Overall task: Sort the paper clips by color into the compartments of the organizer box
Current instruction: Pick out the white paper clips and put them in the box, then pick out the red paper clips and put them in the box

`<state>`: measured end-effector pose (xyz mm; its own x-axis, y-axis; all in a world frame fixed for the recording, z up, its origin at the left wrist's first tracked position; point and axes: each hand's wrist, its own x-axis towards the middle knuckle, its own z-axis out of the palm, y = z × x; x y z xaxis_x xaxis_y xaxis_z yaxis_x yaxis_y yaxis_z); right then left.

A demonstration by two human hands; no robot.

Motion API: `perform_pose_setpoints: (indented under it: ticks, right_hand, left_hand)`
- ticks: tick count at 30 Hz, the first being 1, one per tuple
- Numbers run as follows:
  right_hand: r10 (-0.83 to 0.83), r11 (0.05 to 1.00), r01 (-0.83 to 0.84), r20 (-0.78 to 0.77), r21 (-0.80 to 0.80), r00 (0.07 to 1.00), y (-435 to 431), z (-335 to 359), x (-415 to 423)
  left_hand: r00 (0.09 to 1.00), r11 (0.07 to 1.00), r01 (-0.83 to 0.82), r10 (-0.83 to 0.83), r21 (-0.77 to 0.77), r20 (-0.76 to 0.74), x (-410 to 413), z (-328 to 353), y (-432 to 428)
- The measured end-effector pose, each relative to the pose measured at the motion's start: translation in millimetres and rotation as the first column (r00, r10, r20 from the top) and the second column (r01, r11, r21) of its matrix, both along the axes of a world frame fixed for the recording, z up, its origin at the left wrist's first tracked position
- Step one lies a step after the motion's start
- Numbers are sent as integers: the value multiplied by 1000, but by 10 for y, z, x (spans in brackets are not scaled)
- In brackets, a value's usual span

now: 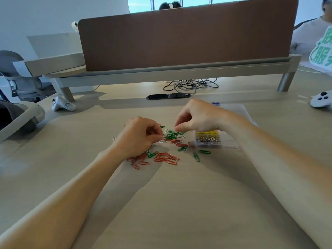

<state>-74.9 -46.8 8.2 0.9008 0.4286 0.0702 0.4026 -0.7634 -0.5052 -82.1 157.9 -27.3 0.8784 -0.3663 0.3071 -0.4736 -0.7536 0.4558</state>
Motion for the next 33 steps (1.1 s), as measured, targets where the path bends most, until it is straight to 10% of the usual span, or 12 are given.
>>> perform_pose_setpoints:
  ticks: [10, 33]
  right_hand:
    - [-351, 916, 307, 146, 259, 925, -810, -249, -388]
    - [-9, 997, 24, 200, -73, 980, -22, -473, -559]
  left_hand:
    - [972, 972, 234, -234, -27, 4, -19, 127, -947]
    - [973, 960, 225, -215, 165, -80, -108, -135, -84]
